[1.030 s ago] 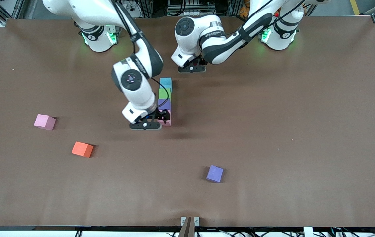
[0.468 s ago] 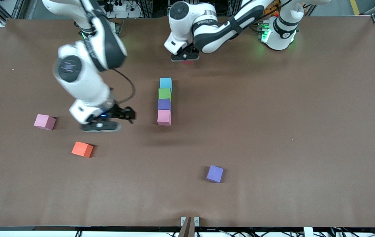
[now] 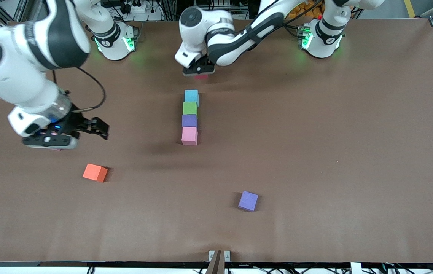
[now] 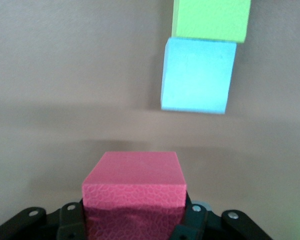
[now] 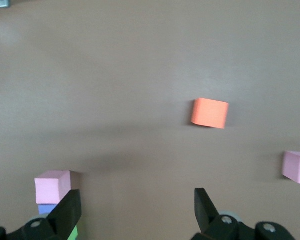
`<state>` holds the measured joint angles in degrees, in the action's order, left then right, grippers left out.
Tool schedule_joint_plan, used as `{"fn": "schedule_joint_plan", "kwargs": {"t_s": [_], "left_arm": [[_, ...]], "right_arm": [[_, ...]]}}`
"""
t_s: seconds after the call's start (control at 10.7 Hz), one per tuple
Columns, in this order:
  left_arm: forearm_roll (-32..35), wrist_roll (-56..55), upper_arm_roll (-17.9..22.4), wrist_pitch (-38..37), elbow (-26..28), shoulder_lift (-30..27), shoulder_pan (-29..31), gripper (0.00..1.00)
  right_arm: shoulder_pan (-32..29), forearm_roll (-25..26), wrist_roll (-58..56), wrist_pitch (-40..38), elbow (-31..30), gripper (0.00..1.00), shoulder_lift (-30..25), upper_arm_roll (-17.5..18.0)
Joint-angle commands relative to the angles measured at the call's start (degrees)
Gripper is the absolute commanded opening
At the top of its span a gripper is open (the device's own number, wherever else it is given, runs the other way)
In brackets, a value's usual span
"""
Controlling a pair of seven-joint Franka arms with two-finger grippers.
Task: Arrange blocks into number 1
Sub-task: 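Lower the red cube beyond cyan with the left gripper while the right gripper retracts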
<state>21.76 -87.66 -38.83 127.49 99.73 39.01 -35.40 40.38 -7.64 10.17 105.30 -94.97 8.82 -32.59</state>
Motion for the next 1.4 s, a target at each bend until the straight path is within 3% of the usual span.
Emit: {"fn": "schedule_joint_plan", "kwargs": {"t_s": [0.0, 0.09, 0.37, 0.75, 0.94, 1.03, 1.31], "left_arm": [[1.79, 0.73, 3.85, 1.53, -4.45, 4.22, -4.23, 0.0], [1.71, 1.96, 3.85, 1.62, -5.58, 5.01, -4.59, 0.0], [1.71, 4.23, 5.51, 1.62, -7.35, 6.33, -7.05, 0.0], [1.62, 7.32, 9.21, 1.62, -11.04, 8.88, -9.51, 0.0], [1.62, 8.12, 9.39, 1.62, -11.05, 9.23, -9.51, 0.0], [1.62, 8.56, 9.39, 1.62, -11.22, 9.32, -9.42, 0.0], [1.62, 9.7, 10.09, 1.62, -13.24, 10.64, -9.77, 0.0]], "right_arm": [[-3.62, 0.52, -4.17, -6.49, 4.17, 1.0, -2.13, 0.07], [-7.03, 0.26, -7.24, -6.77, 4.0, 1.0, -4.23, 0.59], [-20.21, 0.43, -14.04, -9.39, 4.09, 1.0, -7.85, 8.21], [-39.02, 4.3, -14.13, -11.17, 3.91, 1.0, -10.75, 24.12], [-43.17, 4.12, -14.13, -13.09, 3.91, 1.0, -11.63, 26.68], [-46.67, 4.12, -14.13, -13.28, 3.83, 1.0, -12.07, 30.27], [-46.97, 4.21, -14.13, -15.46, 3.74, 1.0, -12.78, 30.66]]}}
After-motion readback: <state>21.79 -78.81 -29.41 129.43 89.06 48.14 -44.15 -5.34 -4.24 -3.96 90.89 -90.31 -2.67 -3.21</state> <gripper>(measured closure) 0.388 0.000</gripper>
